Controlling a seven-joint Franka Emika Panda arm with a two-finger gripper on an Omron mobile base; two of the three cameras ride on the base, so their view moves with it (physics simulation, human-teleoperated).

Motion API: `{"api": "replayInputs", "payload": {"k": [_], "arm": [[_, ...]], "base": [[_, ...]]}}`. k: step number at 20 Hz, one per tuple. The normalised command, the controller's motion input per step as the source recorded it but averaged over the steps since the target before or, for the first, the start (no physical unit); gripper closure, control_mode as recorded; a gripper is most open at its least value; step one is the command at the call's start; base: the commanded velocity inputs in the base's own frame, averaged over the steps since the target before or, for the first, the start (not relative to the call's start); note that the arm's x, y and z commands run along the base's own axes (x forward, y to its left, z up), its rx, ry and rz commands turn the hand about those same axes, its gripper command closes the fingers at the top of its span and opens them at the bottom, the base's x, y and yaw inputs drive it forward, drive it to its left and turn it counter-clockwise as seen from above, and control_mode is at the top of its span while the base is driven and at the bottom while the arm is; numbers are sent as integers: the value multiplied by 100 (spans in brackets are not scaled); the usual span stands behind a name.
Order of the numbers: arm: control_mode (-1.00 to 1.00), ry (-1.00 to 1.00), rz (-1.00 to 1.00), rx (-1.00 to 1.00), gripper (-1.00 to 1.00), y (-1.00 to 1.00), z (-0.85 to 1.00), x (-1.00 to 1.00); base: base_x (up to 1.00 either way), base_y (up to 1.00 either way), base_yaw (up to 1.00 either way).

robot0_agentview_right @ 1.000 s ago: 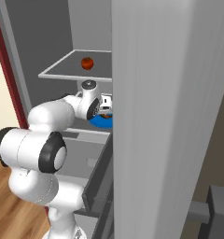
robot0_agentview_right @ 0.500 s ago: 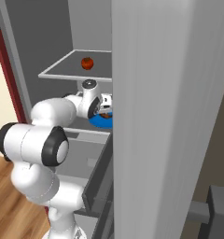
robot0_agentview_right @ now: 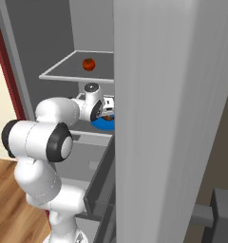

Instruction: Transport the chicken drumstick from the fridge to the microwave and turn on the microwave.

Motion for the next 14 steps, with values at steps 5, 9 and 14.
{"api": "replayInputs", "payload": {"k": [5,9,14], "arm": [[-100,0,3,0,-100,0,0,14],[-100,0,6,-3,-100,0,-6,13],[-100,0,9,-4,-100,-5,-10,16]], "base": [[0,0,0],[0,0,0],[0,0,0]]}}
